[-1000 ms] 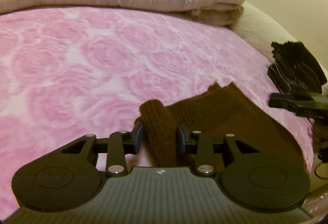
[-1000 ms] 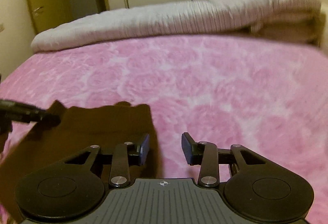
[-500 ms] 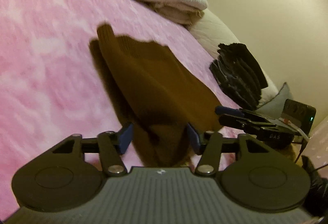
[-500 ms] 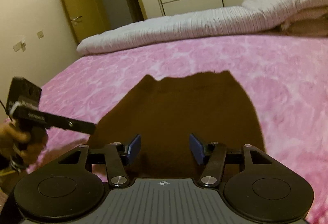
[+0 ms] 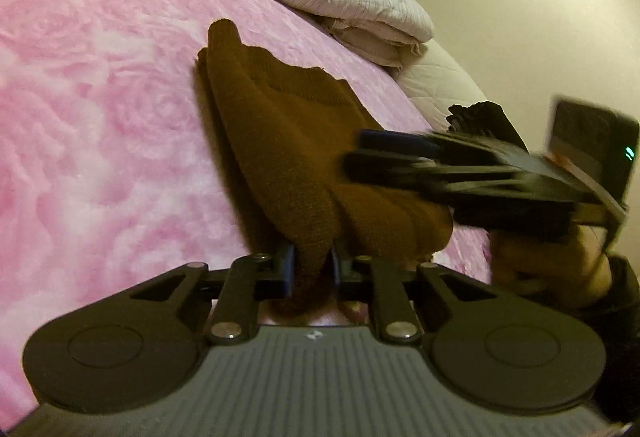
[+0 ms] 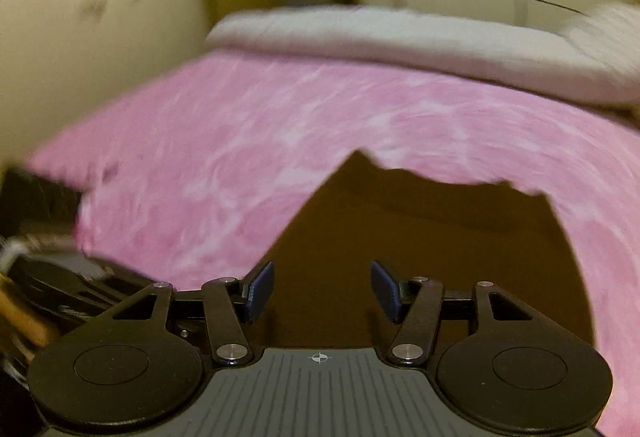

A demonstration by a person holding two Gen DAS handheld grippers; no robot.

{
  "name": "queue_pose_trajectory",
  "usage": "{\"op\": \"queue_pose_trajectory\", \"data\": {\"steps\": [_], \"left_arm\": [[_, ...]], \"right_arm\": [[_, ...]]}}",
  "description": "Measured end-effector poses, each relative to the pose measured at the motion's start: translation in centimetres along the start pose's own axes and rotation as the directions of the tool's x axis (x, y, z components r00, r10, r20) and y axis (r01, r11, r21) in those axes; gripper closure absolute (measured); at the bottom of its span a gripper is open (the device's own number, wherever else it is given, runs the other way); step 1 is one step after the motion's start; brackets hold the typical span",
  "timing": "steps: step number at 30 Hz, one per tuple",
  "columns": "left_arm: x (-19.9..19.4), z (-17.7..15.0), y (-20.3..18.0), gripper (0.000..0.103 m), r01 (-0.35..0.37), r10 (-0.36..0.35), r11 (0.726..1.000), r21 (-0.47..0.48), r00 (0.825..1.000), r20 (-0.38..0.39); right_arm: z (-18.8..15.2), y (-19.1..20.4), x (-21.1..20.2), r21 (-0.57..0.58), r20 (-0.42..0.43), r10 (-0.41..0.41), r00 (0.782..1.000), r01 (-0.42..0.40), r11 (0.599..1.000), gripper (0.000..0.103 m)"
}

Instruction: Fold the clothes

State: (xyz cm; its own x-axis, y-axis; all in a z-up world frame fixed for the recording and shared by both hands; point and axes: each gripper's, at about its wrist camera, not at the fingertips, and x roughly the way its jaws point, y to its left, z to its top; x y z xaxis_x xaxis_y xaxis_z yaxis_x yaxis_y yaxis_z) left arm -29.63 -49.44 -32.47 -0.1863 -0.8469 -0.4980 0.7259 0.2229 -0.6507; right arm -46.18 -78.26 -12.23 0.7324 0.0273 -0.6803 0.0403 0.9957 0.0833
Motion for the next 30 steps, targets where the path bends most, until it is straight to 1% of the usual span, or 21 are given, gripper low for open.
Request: {"op": "queue_pose_trajectory", "data": {"steps": [2,4,5,9,12,14,17,19,21,22,23,25,27,28,29,30], "left_arm": [[-0.1,0.3,0.4,0.087,0.01,-0.01,1.0,-0.018,1.0,-0.01],[-0.3,0.6,0.7,0.085,0.021,-0.022,0.999,-0.026,1.0,-0.015],[-0.4,0.8,0.8,0.085,0.026,-0.027,0.999,-0.027,0.999,-0.019],[-1.5,1.0,0.5,0.083,0.02,-0.019,0.999,0.032,0.999,-0.031],[-3.0,1.3,0.1,0.083,0.001,-0.001,0.996,0.093,1.0,-0.007],[-3.3,1.8,-0.1,0.083,-0.012,0.011,0.993,0.119,1.0,0.011],[-3.3,2.6,-0.5,0.083,-0.03,0.026,0.988,0.152,0.999,0.027],[-2.7,3.2,-0.8,0.083,-0.048,0.044,0.982,0.185,0.999,0.022],[-2.2,3.8,-1.4,0.083,-0.074,0.072,0.968,0.241,0.997,0.016],[-2.2,4.0,-1.9,0.08,-0.088,0.088,0.954,0.287,0.996,0.013],[-2.4,4.2,-2.4,0.077,-0.105,0.105,0.934,0.341,0.994,0.018],[-2.7,4.3,-3.5,0.061,-0.138,0.139,0.884,0.446,0.99,0.03],[-2.9,3.9,-4.5,0.057,-0.18,0.186,0.799,0.574,0.981,0.05],[-2.8,3.6,-4.9,0.054,-0.197,0.208,0.748,0.634,0.976,0.057],[-2.6,3.2,-5.2,0.052,-0.211,0.231,0.69,0.693,0.971,0.067],[-2.4,2.5,-5.6,0.05,-0.224,0.255,0.615,0.756,0.964,0.078]], "right_arm": [[1.1,1.0,2.9,-0.101,-0.085,-0.015,0.996,0.006,0.995,0.045],[1.7,0.7,5.4,-0.135,-0.127,-0.045,0.991,0.028,0.99,0.045],[1.8,-0.1,6.4,-0.127,-0.121,-0.057,0.991,0.041,0.991,0.045],[2.7,-3.7,6.8,0.009,-0.063,-0.066,0.996,0.066,0.998,0.045],[2.4,-5.7,3.0,0.122,0.039,-0.093,0.995,0.087,0.989,0.045],[0.9,-6.8,0.1,0.189,0.075,-0.123,0.99,0.107,0.976,0.045],[-2.7,-8.6,-2.1,0.265,0.038,-0.149,0.988,0.134,0.955,0.045],[-3.7,-7.7,-3.0,0.229,0.036,-0.174,0.984,0.162,0.96,0.045],[-4.7,-6.8,-3.9,0.194,0.035,-0.199,0.979,0.189,0.963,0.045],[-5.2,-6.4,-4.4,0.176,0.035,-0.212,0.977,0.203,0.963,0.045],[-5.7,-6.0,-4.8,0.158,0.034,-0.224,0.974,0.216,0.963,0.045],[-6.7,-5.1,-5.7,0.122,0.035,-0.249,0.968,0.243,0.962,0.045],[-7.7,-4.2,-6.6,0.086,0.037,-0.274,0.961,0.27,0.959,0.045],[-8.2,-3.8,-7.1,0.068,0.038,-0.286,0.958,0.283,0.957,0.044],[-8.7,-3.3,-7.5,0.05,0.039,-0.298,0.954,0.296,0.954,0.044],[-9.3,-2.9,-8.0,0.032,0.041,-0.31,0.95,0.309,0.951,0.043]]}}
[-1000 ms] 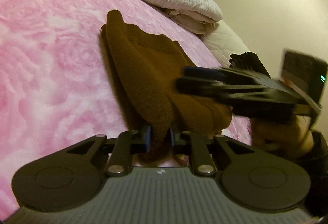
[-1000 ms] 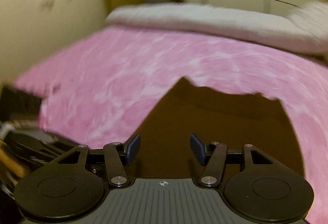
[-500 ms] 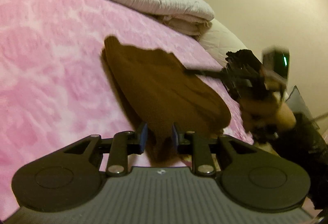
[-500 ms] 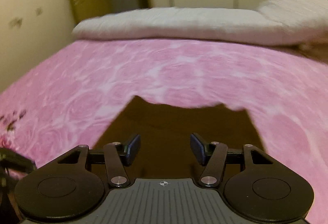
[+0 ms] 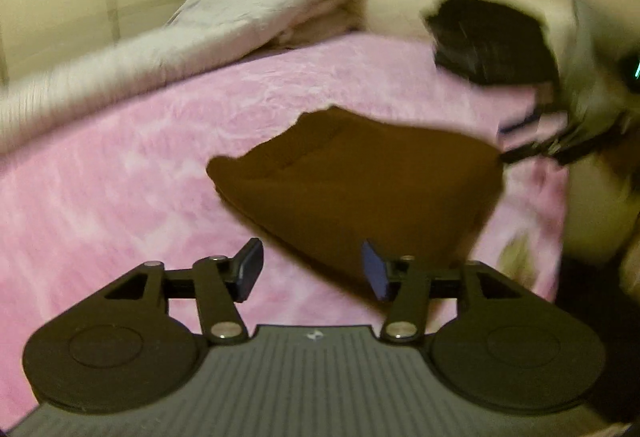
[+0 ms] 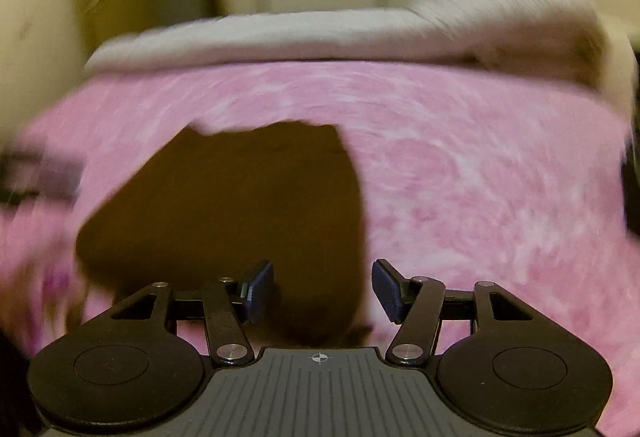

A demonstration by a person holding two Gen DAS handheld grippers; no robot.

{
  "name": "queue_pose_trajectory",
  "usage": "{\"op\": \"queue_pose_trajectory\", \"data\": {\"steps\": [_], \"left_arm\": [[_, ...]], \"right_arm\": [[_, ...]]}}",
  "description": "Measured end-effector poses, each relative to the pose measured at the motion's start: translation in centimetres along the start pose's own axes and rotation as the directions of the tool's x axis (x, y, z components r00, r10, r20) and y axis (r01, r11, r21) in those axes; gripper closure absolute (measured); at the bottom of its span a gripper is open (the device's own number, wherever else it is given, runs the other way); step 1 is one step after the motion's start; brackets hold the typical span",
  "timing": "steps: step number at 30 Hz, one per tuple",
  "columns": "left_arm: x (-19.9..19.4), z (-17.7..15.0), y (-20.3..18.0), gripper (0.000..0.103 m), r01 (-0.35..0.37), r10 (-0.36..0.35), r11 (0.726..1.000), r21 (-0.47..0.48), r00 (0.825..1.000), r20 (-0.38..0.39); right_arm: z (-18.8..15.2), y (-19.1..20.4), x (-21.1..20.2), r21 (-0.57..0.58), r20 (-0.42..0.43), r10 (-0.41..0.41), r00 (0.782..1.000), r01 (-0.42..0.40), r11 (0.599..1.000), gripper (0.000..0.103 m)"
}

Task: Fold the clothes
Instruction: 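Open the left gripper and pull back from the folded vest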

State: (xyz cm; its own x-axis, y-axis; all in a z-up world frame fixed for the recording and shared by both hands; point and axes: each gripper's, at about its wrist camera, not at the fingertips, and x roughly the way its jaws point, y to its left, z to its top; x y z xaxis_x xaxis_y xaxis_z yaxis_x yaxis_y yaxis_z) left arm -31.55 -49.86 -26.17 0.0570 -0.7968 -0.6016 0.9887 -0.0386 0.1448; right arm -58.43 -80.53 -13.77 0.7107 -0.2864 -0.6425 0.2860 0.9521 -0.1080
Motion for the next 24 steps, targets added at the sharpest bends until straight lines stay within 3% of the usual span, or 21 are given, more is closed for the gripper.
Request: {"op": "queue_pose_trajectory", "data": {"steps": [2,3,6,8,11,12,14,15,16,20,22,24], "left_arm": [[0.3,-0.5,-1.3,0.047,-0.035,0.039,0.986,0.163,0.999,-0.026],[0.6,-0.7,-1.9,0.047,-0.05,0.061,0.97,0.237,0.997,-0.041],[1.5,-1.3,-3.0,0.047,-0.06,0.088,0.932,0.358,0.994,-0.062],[1.9,-1.6,-3.5,0.046,-0.058,0.09,0.917,0.394,0.994,-0.063],[2.3,-1.7,-3.7,0.045,-0.053,0.08,0.915,0.4,0.996,-0.05],[2.4,-1.6,-3.6,0.045,-0.045,0.071,0.914,0.404,0.996,-0.048],[2.7,-1.6,-3.6,0.045,-0.037,0.059,0.908,0.417,0.997,-0.041],[2.9,-1.5,-3.6,0.045,-0.036,0.057,0.905,0.425,0.998,-0.037],[3.0,-1.4,-3.7,0.045,-0.034,0.054,0.901,0.432,0.998,-0.034],[3.0,-0.9,-3.9,0.044,0.001,0.005,0.901,0.434,1.0,-0.011],[3.1,-0.5,-3.8,0.043,0.024,-0.026,0.909,0.416,1.0,-0.002],[3.4,-0.1,-3.3,0.043,0.042,-0.045,0.928,0.371,0.999,0.0]], "right_arm": [[-1.0,0.6,-1.2,-0.04,0.005,-0.025,1.0,0.025,0.999,0.041],[-1.4,2.2,-1.4,-0.113,0.009,-0.023,1.0,0.024,0.993,0.04],[-1.7,6.4,0.0,-0.328,0.004,-0.02,1.0,0.02,0.945,0.039],[-1.9,9.1,1.6,-0.491,0.005,-0.062,0.998,0.057,0.869,0.038],[-2.6,12.4,4.4,-0.711,0.069,-0.163,0.984,0.163,0.684,0.038],[-2.5,12.6,5.1,-0.731,0.073,-0.173,0.982,0.17,0.661,0.044],[-1.4,11.8,6.0,-0.7,0.03,-0.138,0.99,0.119,0.704,0.069],[-1.2,11.3,6.0,-0.699,0.024,-0.129,0.991,0.109,0.707,0.075],[-1.0,10.8,6.0,-0.699,0.018,-0.12,0.993,0.099,0.709,0.077],[-1.4,8.4,4.1,-0.784,0.022,-0.138,0.99,0.103,0.612,0.083],[-2.0,6.2,3.4,-0.79,-0.002,-0.175,0.985,0.106,0.604,0.083],[-2.3,4.2,3.0,-0.74,-0.02,-0.211,0.977,0.127,0.66,0.083]]}}
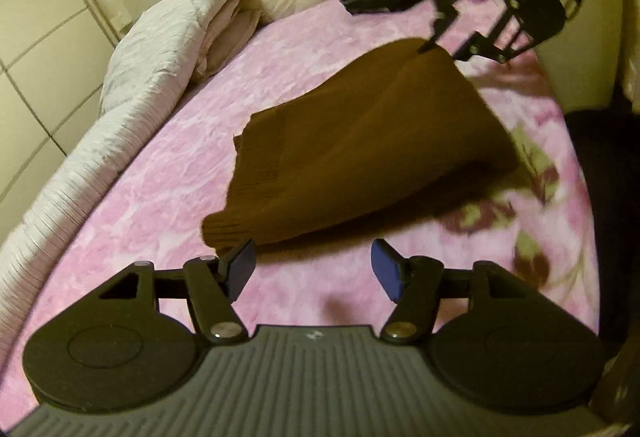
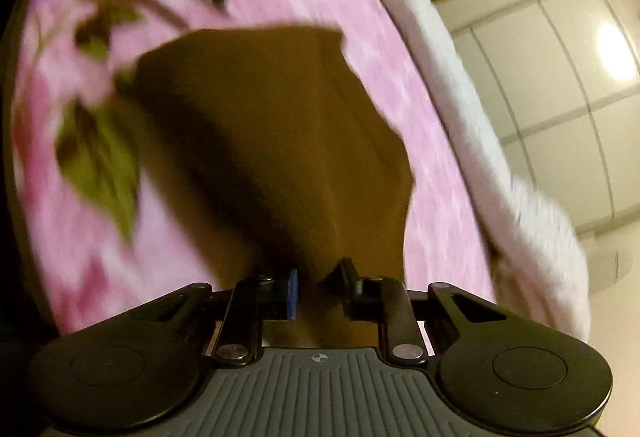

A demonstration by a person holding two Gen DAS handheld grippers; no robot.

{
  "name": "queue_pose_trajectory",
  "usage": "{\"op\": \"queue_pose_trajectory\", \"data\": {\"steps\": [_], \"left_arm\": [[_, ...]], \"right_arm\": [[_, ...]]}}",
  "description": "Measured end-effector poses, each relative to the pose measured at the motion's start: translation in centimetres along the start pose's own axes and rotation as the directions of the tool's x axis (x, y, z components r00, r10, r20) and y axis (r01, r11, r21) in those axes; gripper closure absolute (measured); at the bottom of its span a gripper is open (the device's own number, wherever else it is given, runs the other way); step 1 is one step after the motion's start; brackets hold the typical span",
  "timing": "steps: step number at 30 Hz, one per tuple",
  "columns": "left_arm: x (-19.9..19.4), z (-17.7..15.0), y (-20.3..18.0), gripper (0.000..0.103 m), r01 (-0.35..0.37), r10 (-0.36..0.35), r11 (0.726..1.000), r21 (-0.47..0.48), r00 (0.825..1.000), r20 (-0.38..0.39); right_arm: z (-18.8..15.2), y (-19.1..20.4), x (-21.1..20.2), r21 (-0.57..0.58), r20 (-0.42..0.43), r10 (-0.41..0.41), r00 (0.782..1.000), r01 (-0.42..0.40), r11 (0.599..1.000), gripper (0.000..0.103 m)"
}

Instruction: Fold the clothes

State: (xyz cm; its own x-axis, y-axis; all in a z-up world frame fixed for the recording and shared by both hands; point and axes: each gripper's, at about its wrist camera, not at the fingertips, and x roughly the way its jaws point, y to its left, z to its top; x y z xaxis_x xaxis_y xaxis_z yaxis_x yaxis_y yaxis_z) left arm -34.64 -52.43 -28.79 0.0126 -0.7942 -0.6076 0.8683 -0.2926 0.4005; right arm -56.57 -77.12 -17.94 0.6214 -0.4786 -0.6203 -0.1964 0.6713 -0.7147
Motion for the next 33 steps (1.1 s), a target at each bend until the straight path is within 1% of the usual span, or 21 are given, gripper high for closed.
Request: {"op": "queue_pose_trajectory", "data": {"steps": [2,5,6,7,8,9,10,11,12,14,16,19,20,21,22,23,24,26,29,31,33], "left_arm": [[0.2,0.1,1.2,0.043,0.017,-0.017,0.996,-0.09,1.0,0.007],[0.8,0.1,4.0,0.043,0.041,-0.04,0.958,-0.284,0.999,0.009],[1.3,0.1,5.1,0.043,0.039,-0.043,0.938,-0.345,0.999,-0.003],[1.8,0.1,6.1,0.043,0.037,-0.046,0.915,-0.401,0.999,-0.012],[2.2,0.2,6.9,0.043,0.038,-0.048,0.899,-0.437,0.999,-0.012],[2.6,0.3,7.7,0.043,0.038,-0.05,0.88,-0.473,0.999,-0.012],[3.0,0.4,8.5,0.043,0.037,-0.05,0.864,-0.502,0.999,-0.012],[3.5,0.6,8.8,0.043,0.032,-0.046,0.863,-0.505,0.999,-0.015],[3.9,0.7,9.2,0.043,0.027,-0.042,0.861,-0.507,0.999,-0.018],[5.0,0.9,9.6,0.043,0.027,-0.051,0.862,-0.506,0.998,-0.033],[6.3,0.7,9.5,0.043,0.029,-0.074,0.866,-0.5,0.995,-0.071],[7.4,-0.3,9.2,0.043,0.049,-0.106,0.861,-0.507,0.991,-0.085],[7.8,-0.6,9.2,0.043,0.055,-0.116,0.858,-0.512,0.989,-0.088],[7.8,-0.8,9.2,0.043,0.061,-0.121,0.849,-0.524,0.989,-0.082],[7.7,-0.8,9.2,0.043,0.062,-0.12,0.85,-0.522,0.99,-0.078],[7.7,-0.9,9.2,0.043,0.063,-0.119,0.851,-0.521,0.99,-0.074],[7.6,-0.9,9.2,0.043,0.065,-0.118,0.853,-0.518,0.991,-0.07],[7.6,-0.6,8.9,0.043,0.071,-0.117,0.861,-0.503,0.991,-0.061],[8.0,-0.3,8.6,0.043,0.068,-0.11,0.867,-0.494,0.992,-0.056],[8.2,0.0,8.6,0.042,0.059,-0.098,0.871,-0.489,0.994,-0.054],[7.8,0.3,8.7,0.042,0.036,-0.073,0.875,-0.483,0.996,-0.057]], "right_arm": [[-1.7,-1.1,0.0,0.077,-0.04,-0.008,0.999,0.011,0.997,0.083],[-4.3,-2.7,0.1,0.192,-0.101,-0.014,0.995,0.034,0.981,0.082],[-4.9,-3.1,-0.2,0.268,-0.108,-0.011,0.994,0.04,0.962,0.081],[-5.5,-3.7,-0.5,0.36,-0.107,-0.008,0.994,0.046,0.932,0.079],[-6.2,-4.7,-0.7,0.483,-0.093,0.01,0.996,0.036,0.875,0.072],[-7.0,-5.7,-0.9,0.598,-0.066,0.035,0.997,0.012,0.802,0.059],[-8.0,-6.7,-0.8,0.715,-0.021,0.055,0.998,-0.023,0.699,0.051],[-8.9,-7.8,-0.7,0.814,0.026,0.068,0.997,-0.061,0.578,0.037],[-9.8,-8.9,-0.5,0.89,0.076,0.073,0.994,-0.101,0.444,0.032],[-11.3,-10.6,0.7,0.961,0.196,0.066,0.978,-0.205,0.183,0.031],[-12.3,-11.6,2.0,0.967,0.255,0.06,0.965,-0.256,0.005,0.031],[-13.7,-12.9,4.3,0.954,0.257,0.081,0.963,-0.239,-0.183,0.031],[-14.2,-13.0,5.1,0.941,0.264,0.09,0.96,-0.237,-0.24,0.031],[-14.8,-12.9,5.5,0.92,0.295,0.09,0.951,-0.257,-0.296,0.031],[-15.3,-12.9,5.8,0.896,0.324,0.088,0.942,-0.275,-0.35,0.043],[-15.6,-13.3,6.0,0.886,0.329,0.082,0.941,-0.278,-0.371,0.069],[-15.8,-13.8,6.0,0.886,0.332,0.072,0.941,-0.285,-0.364,0.074],[-15.3,-15.4,5.8,0.912,0.324,0.037,0.945,-0.302,-0.277,0.077],[-14.0,-15.9,5.2,0.958,0.275,0.015,0.961,-0.273,-0.084,0.077],[-14.1,-15.4,6.1,0.963,0.261,0.047,0.964,-0.257,-0.08,0.077],[-13.6,-14.9,4.9,0.973,0.229,0.045,0.972,-0.227,-0.044,0.073]]}}
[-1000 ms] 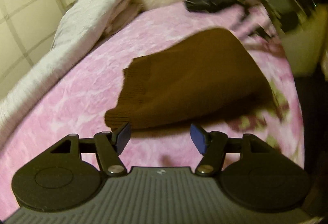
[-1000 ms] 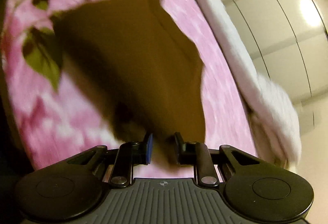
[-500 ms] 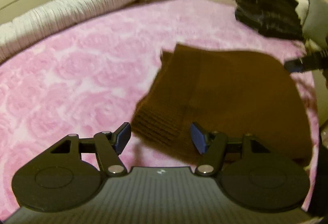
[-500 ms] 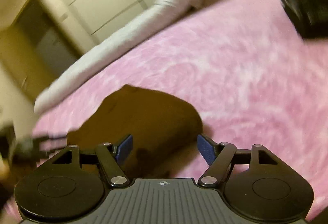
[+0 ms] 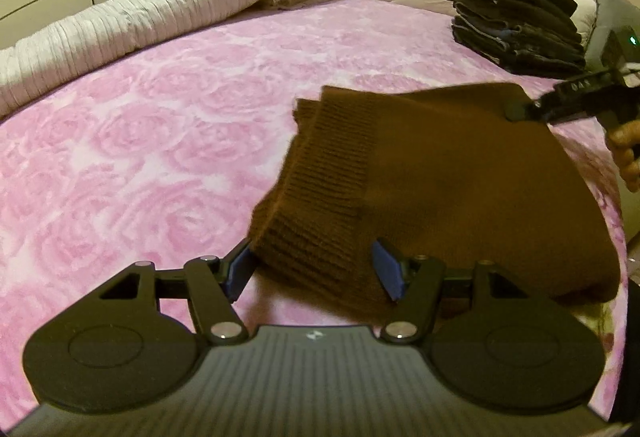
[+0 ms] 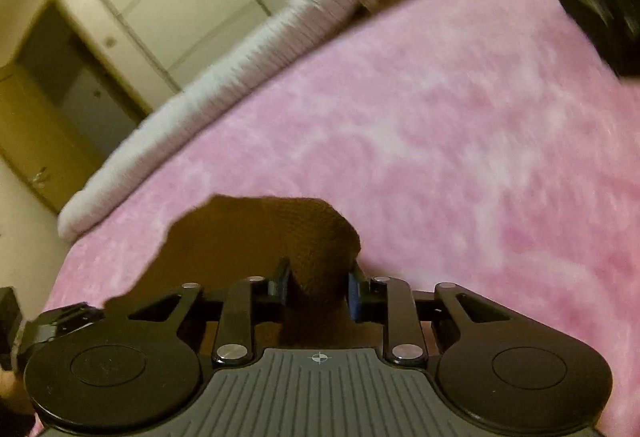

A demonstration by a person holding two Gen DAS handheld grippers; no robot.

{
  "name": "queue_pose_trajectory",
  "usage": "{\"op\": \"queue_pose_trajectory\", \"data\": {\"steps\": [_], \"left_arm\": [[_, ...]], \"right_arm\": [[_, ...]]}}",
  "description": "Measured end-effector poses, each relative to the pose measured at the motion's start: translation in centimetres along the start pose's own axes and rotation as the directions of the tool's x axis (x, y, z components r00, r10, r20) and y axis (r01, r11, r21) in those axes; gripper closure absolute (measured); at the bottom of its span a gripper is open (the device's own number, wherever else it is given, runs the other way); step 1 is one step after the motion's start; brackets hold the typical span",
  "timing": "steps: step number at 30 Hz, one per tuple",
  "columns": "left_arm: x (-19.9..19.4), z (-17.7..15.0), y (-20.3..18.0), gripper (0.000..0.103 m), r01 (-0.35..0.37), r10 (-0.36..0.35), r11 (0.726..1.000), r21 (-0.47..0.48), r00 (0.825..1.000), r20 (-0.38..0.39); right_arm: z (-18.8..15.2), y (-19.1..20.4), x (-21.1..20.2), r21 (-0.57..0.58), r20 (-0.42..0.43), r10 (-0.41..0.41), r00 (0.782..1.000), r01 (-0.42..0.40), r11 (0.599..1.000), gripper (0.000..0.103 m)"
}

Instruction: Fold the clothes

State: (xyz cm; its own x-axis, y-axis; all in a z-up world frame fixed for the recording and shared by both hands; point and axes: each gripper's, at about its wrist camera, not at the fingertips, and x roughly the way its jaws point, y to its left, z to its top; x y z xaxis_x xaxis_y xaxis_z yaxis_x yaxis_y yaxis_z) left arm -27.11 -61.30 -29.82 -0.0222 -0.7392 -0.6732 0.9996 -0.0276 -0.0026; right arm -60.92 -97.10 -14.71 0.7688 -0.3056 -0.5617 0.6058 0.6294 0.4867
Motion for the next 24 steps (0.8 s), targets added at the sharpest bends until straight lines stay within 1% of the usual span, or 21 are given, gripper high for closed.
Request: {"op": "queue_pose_trajectory", "data": {"steps": [1,3,5,7,8,9,10,11,12,13,14,15,16,17,19,21,22,23,24], "left_arm": [[-0.4,0.1,0.0,0.042,-0.016,0.016,1.0,0.004,1.0,0.009],[-1.8,0.4,0.1,0.047,-0.049,0.048,0.999,0.013,0.998,0.038],[-2.9,0.5,0.6,0.047,-0.035,0.035,0.999,-0.005,0.998,0.043],[-3.1,0.5,1.4,0.047,0.002,-0.001,0.998,-0.068,1.0,0.022],[-3.1,0.4,1.8,0.047,0.024,-0.023,0.994,-0.106,1.0,0.01],[-2.8,0.3,2.1,0.05,0.043,-0.042,0.989,-0.144,0.999,0.01],[-2.6,0.2,2.3,0.059,0.059,-0.058,0.983,-0.175,0.998,0.011],[-2.4,0.2,2.2,0.068,0.056,-0.053,0.984,-0.171,0.998,0.02],[-2.2,0.3,2.0,0.086,0.053,-0.049,0.984,-0.167,0.998,0.029],[-2.0,0.3,1.8,0.091,0.049,-0.042,0.986,-0.158,0.998,0.042],[-2.1,0.6,1.3,0.093,0.036,-0.027,0.993,-0.116,0.997,0.078],[-2.3,0.9,0.8,0.096,0.024,-0.015,0.997,-0.076,0.993,0.113],[-2.5,1.3,0.5,0.097,0.019,-0.012,0.999,-0.046,0.99,0.143],[-2.5,1.6,0.2,0.097,0.006,-0.003,1.0,-0.018,0.987,0.159],[-1.2,2.0,0.4,0.101,-0.03,0.028,0.999,0.01,0.992,0.121],[0.6,1.5,1.1,0.101,-0.042,0.042,0.999,0.003,0.999,0.033],[1.1,1.0,1.5,0.101,-0.047,0.047,0.999,0.0,0.999,0.016],[1.1,0.5,1.8,0.101,-0.048,0.048,0.999,0.0,0.999,0.022],[0.8,0.2,2.0,0.101,-0.05,0.05,0.999,-0.005,0.998,0.031]], "right_arm": [[-0.3,0.4,-0.5,-0.017,0.002,-0.017,1.0,0.017,1.0,0.071],[-0.9,1.1,-1.6,-0.051,0.006,-0.05,0.999,0.05,0.997,0.06],[-1.5,1.9,-2.7,-0.085,0.012,-0.082,0.997,0.082,0.993,0.057],[-2.4,3.7,-4.2,-0.159,0.031,-0.048,0.998,0.052,0.986,0.053],[-3.1,4.5,-5.2,-0.181,0.027,-0.024,0.999,0.029,0.983,0.051],[-3.9,5.5,-5.6,-0.211,0.014,0.002,1.0,0.001,0.977,0.05],[-4.6,6.5,-5.9,-0.241,0.0,0.027,1.0,-0.026,0.97,0.049],[-5.8,7.6,-6.4,-0.277,-0.019,0.049,0.999,-0.052,0.959,0.046],[-6.8,8.6,-6.7,-0.316,-0.04,0.068,0.997,-0.077,0.946,0.043],[-7.8,9.7,-6.6,-0.355,-0.058,0.083,0.995,-0.099,0.929,0.042],[-8.8,10.7,-6.6,-0.395,-0.073,0.094,0.993,-0.116,0.911,0.041],[-9.7,11.6,-6.6,-0.436,-0.082,0.092,0.992,-0.119,0.892,0.04],[-10.7,12.5,-6.6,-0.477,-0.091,0.09,0.992,-0.122,0.871,0.04],[-11.5,13.3,-6.4,-0.508,-0.097,0.081,0.992,-0.119,0.853,0.04],[-12.6,14.3,-6.1,-0.536,-0.112,0.079,0.991,-0.127,0.835,0.039],[-13.5,15.5,-5.6,-0.596,-0.118,0.056,0.991,-0.115,0.795,0.038],[-14.0,16.1,-5.3,-0.625,-0.12,0.044,0.992,-0.11,0.773,0.037],[-14.4,16.7,-5.0,-0.654,-0.122,0.032,0.992,-0.105,0.749,0.036],[-14.9,17.4,-4.8,-0.697,-0.124,0.024,0.992,-0.105,0.71,0.036]]}}
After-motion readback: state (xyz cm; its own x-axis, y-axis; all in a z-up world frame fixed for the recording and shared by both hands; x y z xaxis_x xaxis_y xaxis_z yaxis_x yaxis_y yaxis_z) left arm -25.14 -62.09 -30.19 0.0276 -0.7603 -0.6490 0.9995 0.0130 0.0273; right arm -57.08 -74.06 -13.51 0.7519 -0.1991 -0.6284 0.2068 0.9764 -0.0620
